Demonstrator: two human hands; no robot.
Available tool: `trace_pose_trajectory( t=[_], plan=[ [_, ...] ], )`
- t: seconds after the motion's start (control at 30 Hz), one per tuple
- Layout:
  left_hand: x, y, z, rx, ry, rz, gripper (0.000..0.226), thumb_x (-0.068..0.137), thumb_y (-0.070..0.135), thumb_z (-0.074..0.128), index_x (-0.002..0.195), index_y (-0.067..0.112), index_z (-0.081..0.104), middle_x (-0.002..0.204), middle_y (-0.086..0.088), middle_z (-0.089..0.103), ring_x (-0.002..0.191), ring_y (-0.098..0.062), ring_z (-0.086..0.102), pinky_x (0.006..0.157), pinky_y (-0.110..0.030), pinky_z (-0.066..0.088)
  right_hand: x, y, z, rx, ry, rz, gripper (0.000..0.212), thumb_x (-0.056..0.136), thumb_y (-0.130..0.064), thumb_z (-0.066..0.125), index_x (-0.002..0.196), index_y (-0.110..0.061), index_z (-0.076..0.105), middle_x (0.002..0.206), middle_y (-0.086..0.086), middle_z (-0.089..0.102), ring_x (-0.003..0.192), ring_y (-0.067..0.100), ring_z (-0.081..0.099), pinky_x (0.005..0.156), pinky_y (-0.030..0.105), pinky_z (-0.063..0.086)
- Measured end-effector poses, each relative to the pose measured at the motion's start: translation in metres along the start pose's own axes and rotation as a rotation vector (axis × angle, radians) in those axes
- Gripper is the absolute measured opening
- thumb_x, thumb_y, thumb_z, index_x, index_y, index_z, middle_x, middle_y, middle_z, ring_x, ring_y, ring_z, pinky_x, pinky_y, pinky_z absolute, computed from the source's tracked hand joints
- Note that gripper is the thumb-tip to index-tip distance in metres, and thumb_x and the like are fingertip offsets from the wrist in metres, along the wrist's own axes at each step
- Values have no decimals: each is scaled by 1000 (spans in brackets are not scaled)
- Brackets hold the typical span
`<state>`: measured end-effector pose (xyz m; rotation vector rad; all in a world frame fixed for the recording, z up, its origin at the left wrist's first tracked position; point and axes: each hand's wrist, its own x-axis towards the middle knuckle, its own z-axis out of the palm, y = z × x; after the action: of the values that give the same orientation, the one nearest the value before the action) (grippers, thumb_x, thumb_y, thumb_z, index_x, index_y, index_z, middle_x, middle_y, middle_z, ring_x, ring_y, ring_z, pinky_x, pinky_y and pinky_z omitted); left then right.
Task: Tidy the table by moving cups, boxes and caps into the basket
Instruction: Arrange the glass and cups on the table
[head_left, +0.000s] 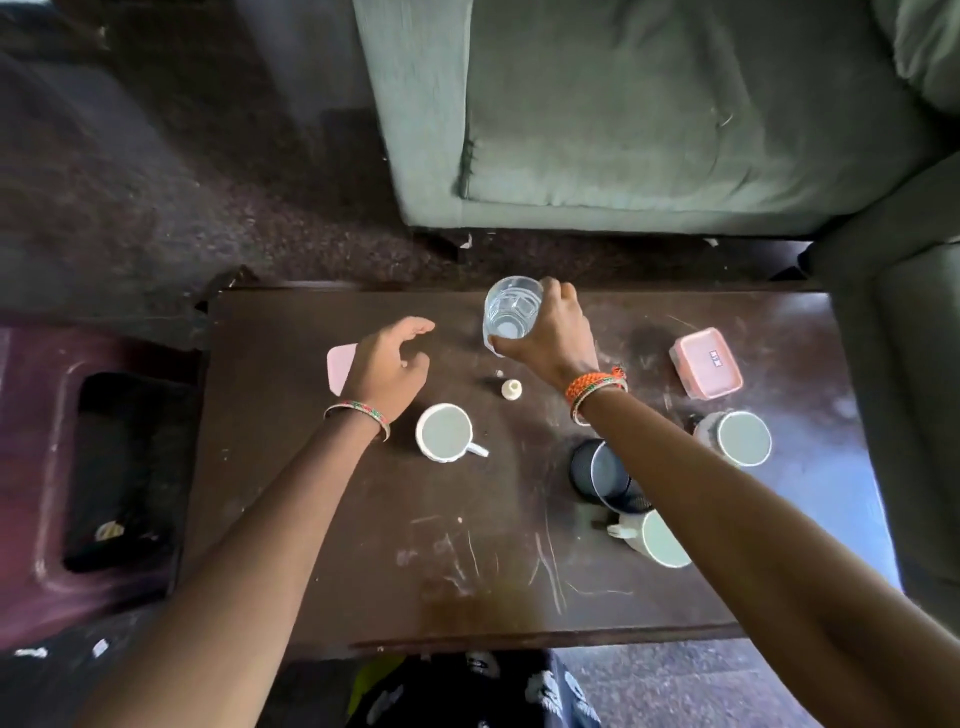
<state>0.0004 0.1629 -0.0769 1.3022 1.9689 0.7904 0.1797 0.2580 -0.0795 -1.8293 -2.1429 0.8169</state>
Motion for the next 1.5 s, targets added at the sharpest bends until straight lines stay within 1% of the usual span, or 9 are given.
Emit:
trace_pose_trajectory(
  t=[0.1, 0.23, 0.57, 0.73, 0.93, 1.1, 1.23, 1.33, 1.5],
  plan=[
    [-4, 4, 3, -11, 16, -15, 40, 78, -1, 49, 111, 16, 63, 113, 2, 67, 103, -7, 57, 78, 3, 34, -1, 5, 6, -8, -18, -15, 85, 56, -47, 84, 121, -7, 46, 117, 13, 52, 99, 34, 59, 80, 39, 50],
    [-8, 6, 11, -50, -9, -43, 41, 79, -2, 47, 113, 15, 62, 115, -2, 66, 110, -15, 58, 90, -21, 41, -3, 10, 8, -32, -34, -55, 85, 57, -45, 85, 122, -8, 44, 117, 12, 51, 101, 34, 57, 77, 39, 50],
    [-22, 25, 34, -54, -66, -48, 40, 78, -2, 48, 111, 15, 62, 114, -3, 66, 102, -12, 60, 77, -17, 42, -12, -1, -9, -119, -98, 43, 127, 58, -57, 80, 149, -8, 6, 141, 11, 34, 127, 34, 38, 95, 53, 42],
    [-30, 45, 49, -93, -121, -57, 44, 78, -3, 46, 114, 16, 61, 117, -3, 66, 104, -13, 61, 80, -18, 45, -50, 22, -41, -148, -41, 73, 107, 64, -58, 73, 144, -8, 22, 138, 13, 36, 124, 35, 38, 97, 53, 39],
    [-84, 60, 80, -128, -118, -2, 47, 74, -6, 46, 113, 14, 64, 113, -7, 69, 104, -20, 64, 87, -34, 54, -135, 74, -50, -240, -230, 122, 91, 70, -61, 68, 137, -12, 30, 138, 13, 35, 126, 36, 34, 100, 52, 35],
    [-124, 50, 94, -196, -110, -96, 49, 76, -10, 43, 115, 10, 63, 115, -8, 68, 107, -18, 63, 86, -21, 50, -164, 88, -35, -235, -373, 73, 108, 65, -44, 78, 147, -14, 14, 148, 18, 18, 134, 41, 18, 105, 56, 32],
    [-134, 40, 98, -236, -60, -132, 47, 76, -13, 42, 113, 6, 64, 112, -10, 69, 102, -15, 64, 80, -10, 49, -161, 93, -25, -204, -296, 47, 99, 66, -18, 75, 147, -8, 19, 142, 24, 26, 121, 49, 33, 100, 53, 36],
    [-141, 34, 93, -255, -25, -156, 45, 77, -13, 42, 112, 5, 65, 111, -10, 69, 98, -11, 63, 76, 1, 44, -165, 86, -17, -184, -271, 26, 100, 67, -19, 79, 146, -10, 20, 138, 22, 30, 119, 47, 37, 97, 54, 39],
    [-148, 22, 66, -326, 52, -172, 45, 77, -14, 41, 110, 4, 65, 108, -10, 69, 96, -14, 66, 79, -5, 48, -176, 51, 2, -198, -310, 14, 102, 69, -23, 81, 147, -14, 16, 141, 19, 28, 124, 42, 36, 94, 54, 46]
  ],
)
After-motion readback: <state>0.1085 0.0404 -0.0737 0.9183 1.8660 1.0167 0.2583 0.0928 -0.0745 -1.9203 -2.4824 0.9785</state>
